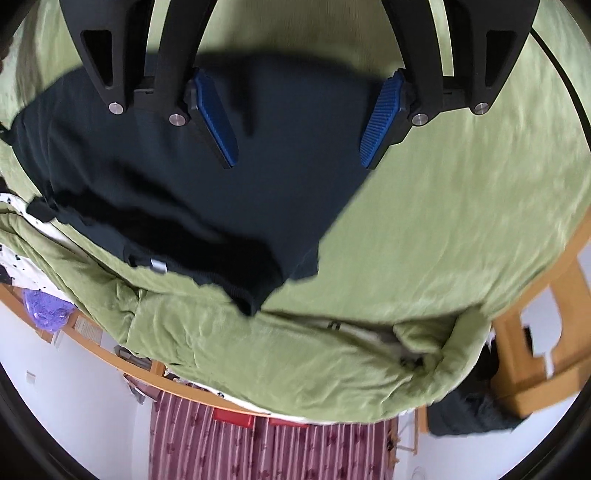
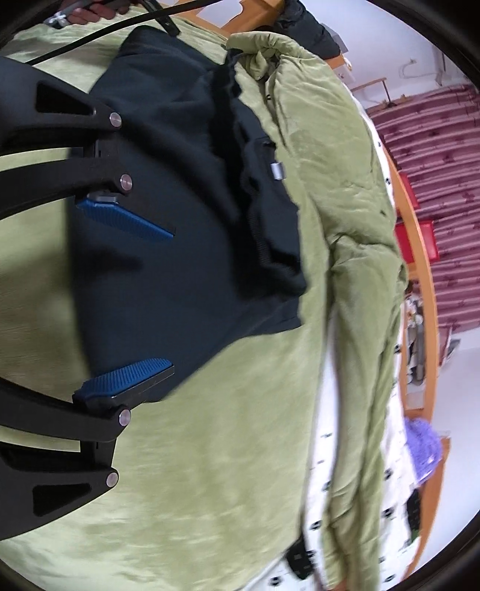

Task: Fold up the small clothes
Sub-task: 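Move both tools to the new folded edge and close on it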

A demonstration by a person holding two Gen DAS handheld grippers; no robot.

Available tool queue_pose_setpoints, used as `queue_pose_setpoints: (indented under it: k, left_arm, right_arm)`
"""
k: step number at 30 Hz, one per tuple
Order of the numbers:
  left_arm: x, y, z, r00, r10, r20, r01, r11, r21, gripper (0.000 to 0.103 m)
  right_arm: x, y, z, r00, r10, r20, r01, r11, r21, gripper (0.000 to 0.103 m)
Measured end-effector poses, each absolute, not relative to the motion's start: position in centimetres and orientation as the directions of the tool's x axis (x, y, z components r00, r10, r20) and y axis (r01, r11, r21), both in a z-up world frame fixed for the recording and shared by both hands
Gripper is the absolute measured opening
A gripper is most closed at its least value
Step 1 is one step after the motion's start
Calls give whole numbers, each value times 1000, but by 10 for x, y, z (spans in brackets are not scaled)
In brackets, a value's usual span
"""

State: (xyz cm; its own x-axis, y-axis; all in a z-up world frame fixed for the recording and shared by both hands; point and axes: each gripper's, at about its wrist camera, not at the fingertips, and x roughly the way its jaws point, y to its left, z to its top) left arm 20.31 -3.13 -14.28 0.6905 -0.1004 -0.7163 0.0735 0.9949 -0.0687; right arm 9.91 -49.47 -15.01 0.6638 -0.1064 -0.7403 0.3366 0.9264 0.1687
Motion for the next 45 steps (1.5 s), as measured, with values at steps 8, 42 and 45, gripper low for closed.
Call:
queue_pose_setpoints:
  k: [8,42,45]
  left_arm:
    - [157,-9,-183,630,-155,-761,32,984,-175,67]
    - [208,-26,-195,668,-103,-737,78,995,-67,22]
    - [206,-27,-194,674,-117,-729,87,993,-80,11]
  right_arm:
    - [57,-490,-178,623,-106,-775,373,911,176,65]
    - [112,-490,-196,594,-189,-782,435,893,115,11]
    - [111,-488,-193,604,-189,-774,427,897,114,6]
